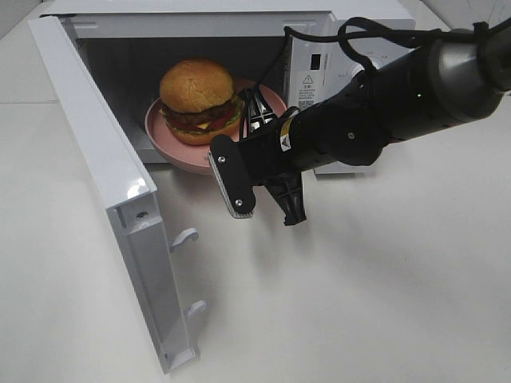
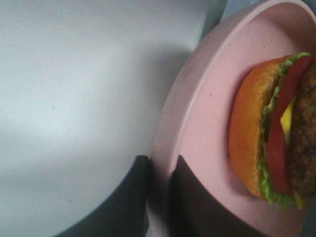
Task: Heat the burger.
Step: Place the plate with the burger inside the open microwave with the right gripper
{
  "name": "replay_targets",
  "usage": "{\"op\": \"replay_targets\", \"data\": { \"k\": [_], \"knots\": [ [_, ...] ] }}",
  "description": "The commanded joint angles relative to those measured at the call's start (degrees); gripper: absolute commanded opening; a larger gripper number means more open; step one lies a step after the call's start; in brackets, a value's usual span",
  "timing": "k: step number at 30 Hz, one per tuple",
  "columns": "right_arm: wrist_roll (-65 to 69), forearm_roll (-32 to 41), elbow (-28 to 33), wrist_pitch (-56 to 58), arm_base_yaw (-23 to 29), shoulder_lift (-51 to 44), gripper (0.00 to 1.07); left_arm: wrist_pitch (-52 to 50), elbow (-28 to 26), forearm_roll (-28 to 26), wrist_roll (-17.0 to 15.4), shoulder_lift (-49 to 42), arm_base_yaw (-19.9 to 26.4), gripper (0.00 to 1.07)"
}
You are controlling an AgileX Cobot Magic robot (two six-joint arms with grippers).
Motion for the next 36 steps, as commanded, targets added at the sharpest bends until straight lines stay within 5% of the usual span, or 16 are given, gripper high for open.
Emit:
{"op": "replay_targets", "data": {
  "k": [1,24,36],
  "knots": [
    [-0.11,-0.11,-2.23,-4.13,-0.69,-0.11,0.00,-0.80,0.11,-0.06,-0.17,-0.11,0.17,1.00],
    [2.86,-0.52,-16.84,2.29,-0.97,9.34,0.00,-0.80,0.11,-0.06,-0.17,-0.11,0.17,1.00],
    [7.28,-0.46,-30.02,8.42,-0.97,16.04,0.00,-0.80,0.11,-0.06,-0.17,-0.11,0.17,1.00]
  ]
}}
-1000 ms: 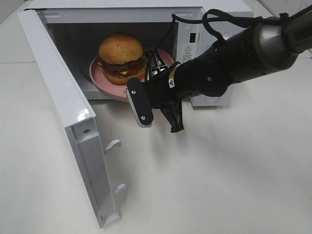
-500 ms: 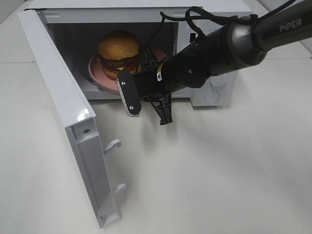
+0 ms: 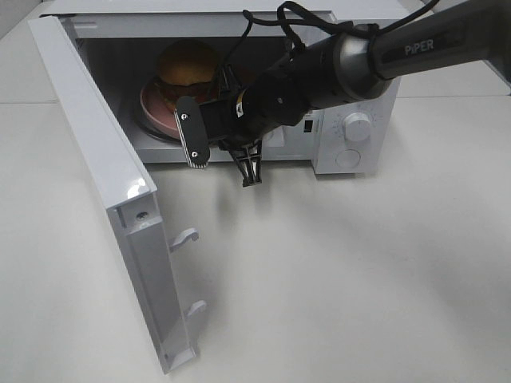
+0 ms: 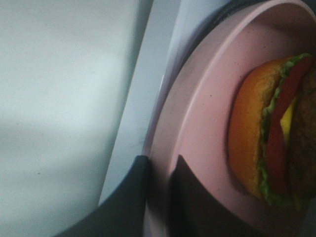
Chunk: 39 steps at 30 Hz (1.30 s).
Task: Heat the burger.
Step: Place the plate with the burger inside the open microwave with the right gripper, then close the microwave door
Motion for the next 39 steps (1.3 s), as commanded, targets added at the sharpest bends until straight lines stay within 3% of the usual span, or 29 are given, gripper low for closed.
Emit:
{"op": "replay_targets", "data": {
  "k": [1,8,18,23,29,32,39],
  "knots": [
    [1.20,-0.40,-3.55,-2.41,-0.29,-0.06,0.00,-0.80,0.11,-0.06,-0.17,-0.11,0.17,1.00],
    [2.64,-0.40,-9.22,2.01,-0.29,2.35,0.00,-0.80,0.11,-0.06,-0.17,-0.11,0.17,1.00],
    [3.04,-0.52,-9.68,3.84,-0.29,2.41,0.02,-0.80,0.11,0.00,-0.17,-0.11,0.17,1.00],
    [2.98,-0.52,-9.68,5.56,-0.29,2.41,0.13,-0.80,0.11,0.00,-0.17,-0.11,0.17,1.00],
    [3.04,-0.46,-9.68,7.79,-0.23,2.41,0.39,-0.80,0.11,0.00,-0.17,-0.11,0.17,1.00],
    [3.27,-0.34,-9.68,8.82,-0.17,2.23,0.44,-0.80,0.11,0.00,-0.17,-0.11,0.17,1.00],
    [4.93,-0.34,-9.57,10.31,-0.06,2.23,0.45,-0.80,0.11,0.00,-0.17,-0.11,0.17,1.00]
  ]
}}
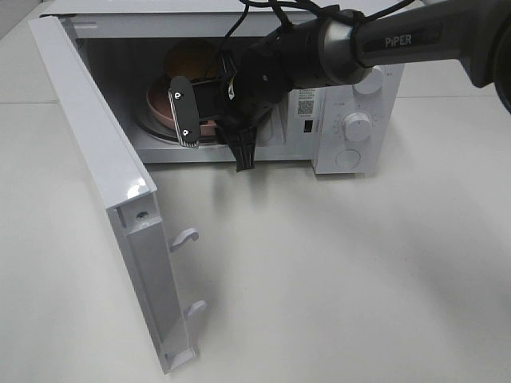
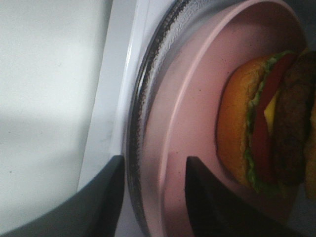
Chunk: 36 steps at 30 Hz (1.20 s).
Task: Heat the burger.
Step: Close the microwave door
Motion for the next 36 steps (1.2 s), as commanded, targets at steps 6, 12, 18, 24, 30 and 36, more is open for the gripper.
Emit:
{"op": "replay_targets", "data": {
  "k": [6,12,18,24,30,36],
  "knots": [
    [2.98,-0.17,-0.11,1.55,0.57,-1.55,0.47,-0.80,0.11,0.00,-0.17,-0.11,0.17,1.00],
    [3.38,-0.40,7.56,-3.32,0.97,-5.61,0.59,-0.80,0.11,0.00,-0.17,-0.11,0.17,1.00],
    [3.78,-0.40,15.53,-7.91,0.97,-9.40,0.71,-0.80,0.11,0.00,-0.17,-0.11,0.17,1.00],
    [5.96,-0.40,20.91,-11.57,0.92,-13.98,0.87,-0.80,0.11,0.00,-0.17,-0.11,0.17,1.00],
    [6.47,-1.43,24.41,-11.80,0.40,-17.36,0.87,-0.80,0.11,0.00,-0.17,-0.11,0.17,1.00],
    [7.79,-1.43,29.22,-11.86,-1.49,-23.32,0.86,-0.80,0.11,0.00,-0.17,-0.11,0.17,1.00]
  ]
}}
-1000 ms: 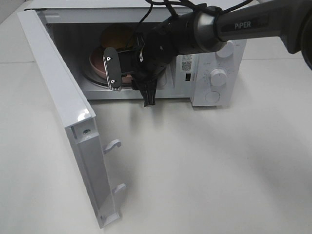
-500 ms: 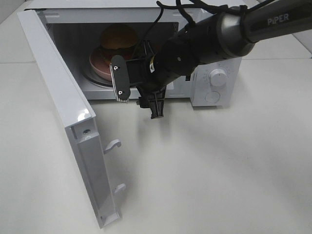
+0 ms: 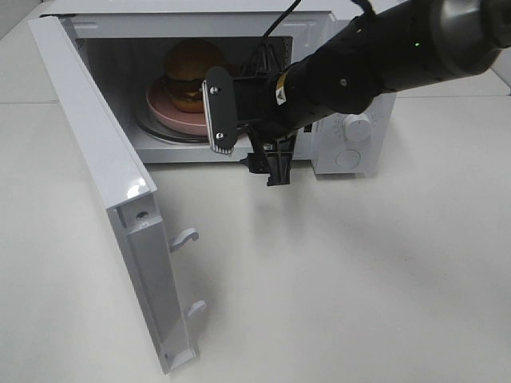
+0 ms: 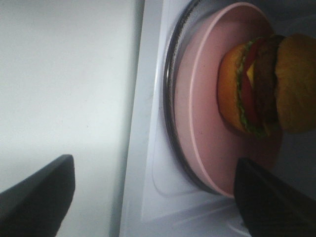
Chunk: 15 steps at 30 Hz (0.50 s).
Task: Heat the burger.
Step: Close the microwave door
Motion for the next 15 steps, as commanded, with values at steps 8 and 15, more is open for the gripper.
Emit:
{"op": "replay_targets", "data": {
  "k": [8,15],
  "knots": [
    [13.01,-0.57,6.88,-0.57,-0.97,-9.74,0.84,-0.80,0.11,0.00,-0.17,-0.11,0.17,1.00],
    [40.57,-0.63,9.51,7.33,-0.97,-14.90,0.82,-0.80,0.11,0.00,-0.17,-0.11,0.17,1.00]
  ]
}}
